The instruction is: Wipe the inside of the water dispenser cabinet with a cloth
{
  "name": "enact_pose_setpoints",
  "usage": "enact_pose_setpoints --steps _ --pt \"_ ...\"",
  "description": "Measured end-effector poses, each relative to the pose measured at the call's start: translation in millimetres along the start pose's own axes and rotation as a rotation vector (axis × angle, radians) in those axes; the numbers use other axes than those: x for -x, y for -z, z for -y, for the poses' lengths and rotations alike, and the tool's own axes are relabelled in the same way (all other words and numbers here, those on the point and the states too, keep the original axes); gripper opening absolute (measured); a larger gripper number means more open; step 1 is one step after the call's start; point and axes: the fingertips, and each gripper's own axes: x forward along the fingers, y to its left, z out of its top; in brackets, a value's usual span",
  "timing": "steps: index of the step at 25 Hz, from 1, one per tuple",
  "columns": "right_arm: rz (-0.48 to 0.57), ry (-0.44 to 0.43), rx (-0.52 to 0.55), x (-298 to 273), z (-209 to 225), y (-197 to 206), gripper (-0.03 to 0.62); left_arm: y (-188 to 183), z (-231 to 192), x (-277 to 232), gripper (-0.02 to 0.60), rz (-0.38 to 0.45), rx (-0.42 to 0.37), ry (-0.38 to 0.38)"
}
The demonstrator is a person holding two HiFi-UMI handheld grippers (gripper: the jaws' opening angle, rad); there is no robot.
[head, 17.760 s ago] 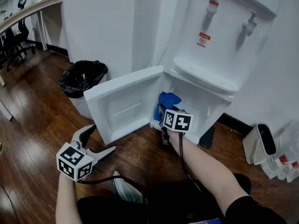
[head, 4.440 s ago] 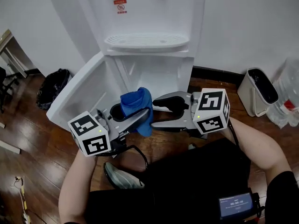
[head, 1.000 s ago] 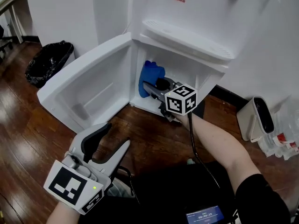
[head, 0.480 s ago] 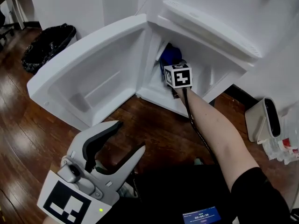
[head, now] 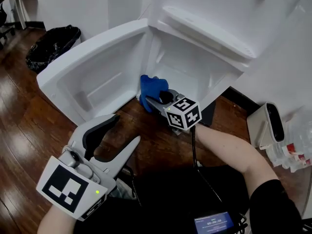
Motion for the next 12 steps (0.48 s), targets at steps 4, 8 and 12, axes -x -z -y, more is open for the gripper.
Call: enact_pose_setpoints --steps 4,8,12 --pt "0.069 0.144 0.051 -20 4 -1 0.138 -5 2 4 0.213 0.014 0.001 -0.009" --pt "-0.039 0.298 0.111 -44 28 24 0.140 -3 2 4 0.213 0.008 0.009 -0.007" --pt "-0.157 0.363 0.118 -18 38 48 0.138 -1 7 3 0.212 0.001 -0.001 0.034"
